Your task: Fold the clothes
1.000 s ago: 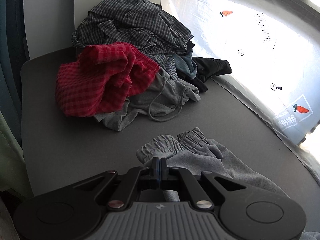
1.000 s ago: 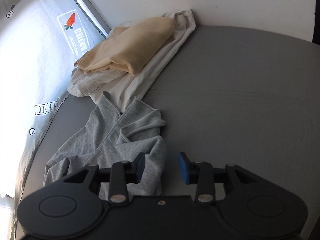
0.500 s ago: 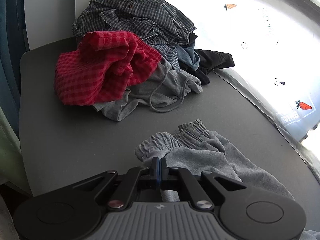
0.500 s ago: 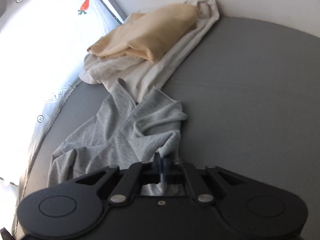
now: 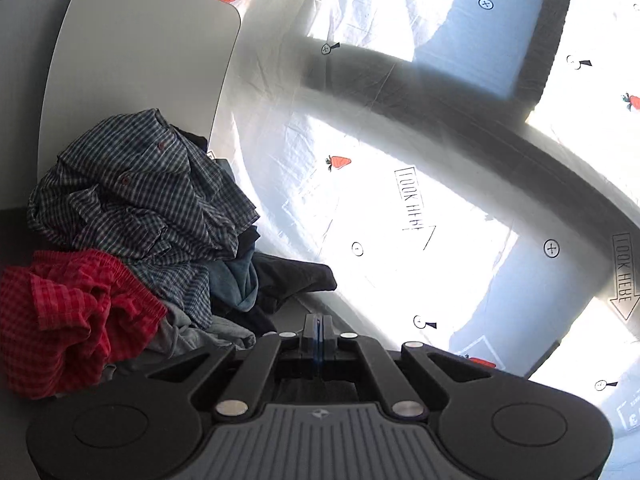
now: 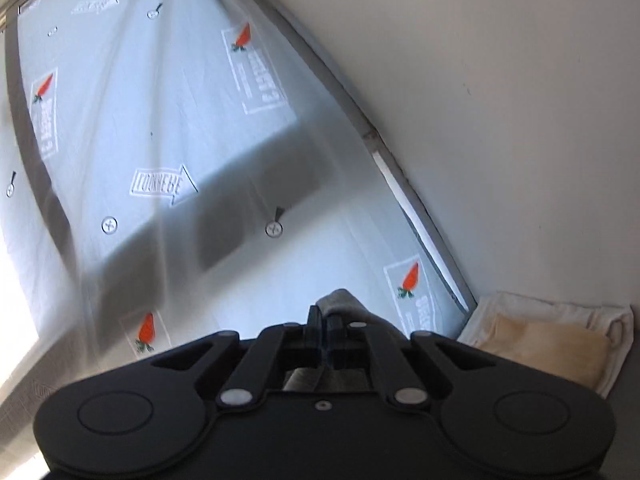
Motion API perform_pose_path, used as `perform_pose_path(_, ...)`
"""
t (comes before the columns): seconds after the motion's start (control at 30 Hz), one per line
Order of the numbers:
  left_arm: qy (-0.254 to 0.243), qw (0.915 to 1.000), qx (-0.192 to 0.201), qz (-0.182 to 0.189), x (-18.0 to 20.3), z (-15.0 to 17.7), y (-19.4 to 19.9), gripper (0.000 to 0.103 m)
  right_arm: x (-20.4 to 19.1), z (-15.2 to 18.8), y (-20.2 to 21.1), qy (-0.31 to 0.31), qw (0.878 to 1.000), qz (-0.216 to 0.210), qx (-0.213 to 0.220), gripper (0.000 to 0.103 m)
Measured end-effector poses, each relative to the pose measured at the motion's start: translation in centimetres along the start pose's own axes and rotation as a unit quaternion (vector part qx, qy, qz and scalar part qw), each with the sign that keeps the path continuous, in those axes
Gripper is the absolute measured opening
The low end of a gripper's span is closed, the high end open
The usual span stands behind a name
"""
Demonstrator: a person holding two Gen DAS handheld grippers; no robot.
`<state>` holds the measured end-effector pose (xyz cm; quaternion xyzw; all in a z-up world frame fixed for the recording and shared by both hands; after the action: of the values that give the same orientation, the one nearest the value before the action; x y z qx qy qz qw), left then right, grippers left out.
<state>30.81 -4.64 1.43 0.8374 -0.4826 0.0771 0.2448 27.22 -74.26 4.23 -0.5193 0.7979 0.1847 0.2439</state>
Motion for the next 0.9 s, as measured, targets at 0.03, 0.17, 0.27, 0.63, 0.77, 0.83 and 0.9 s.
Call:
perform_pose_path(0.03, 0.002, 1.0000, 0.004, 0.005, -0.2, -0.2, 0.7, 0.000, 0.1, -1.2, 1.3, -0.003, 1.000, -0.005, 0.018, 0.002)
perform_pose_path(0.17, 0.002, 1.0000, -0.003, 0.003, -1.9, 0.6, 3.1, 0.000, 3.1, -1.5, 5.7, -0.015, 1.000, 0.013, 0.014, 0.002)
perform_pose_path(0.27, -0.003, 0.9991, -0.033, -0.024, -4.5, 3.0, 4.6, 0.000, 7.5, 1.2, 8.6, -0.022, 0.997, 0.064, -0.027, 0.002)
perform_pose_path(0.63, -0.052, 0.9537, -0.192, -0.226, -17.8, 16.8, 8.0, 0.000, 22.3, 20.3, 16.7, -0.004, 0.908, 0.276, -0.316, 0.007)
perform_pose_path(0.77, -0.059, 0.9545, -0.190, -0.222, -18.2, 17.5, 9.7, 0.002, 22.5, 19.7, 17.3, -0.008, 0.913, 0.267, -0.310, 0.038)
perform_pose_path(0.83, -0.065, 0.9579, -0.179, -0.215, -17.5, 17.3, 10.2, 0.004, 21.9, 18.9, 16.7, 0.028, 0.917, 0.257, -0.304, 0.039)
perform_pose_path(0.9, -0.067, 0.9606, -0.171, -0.209, -16.6, 17.0, 10.3, 0.005, 21.5, 18.0, 15.9, 0.057, 0.918, 0.256, -0.297, 0.041)
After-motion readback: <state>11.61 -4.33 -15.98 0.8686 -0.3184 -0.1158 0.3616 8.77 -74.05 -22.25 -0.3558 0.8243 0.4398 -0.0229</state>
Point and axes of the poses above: each gripper's, at about its wrist camera, not at the fingertips, and y roughly against the way its jaws point, x to its right, z to its underside, the point moved 1 cm from there along -y, roughly the way its jaws point, and after that the axes turned 6 degrees about x, right-handed, at the moved point
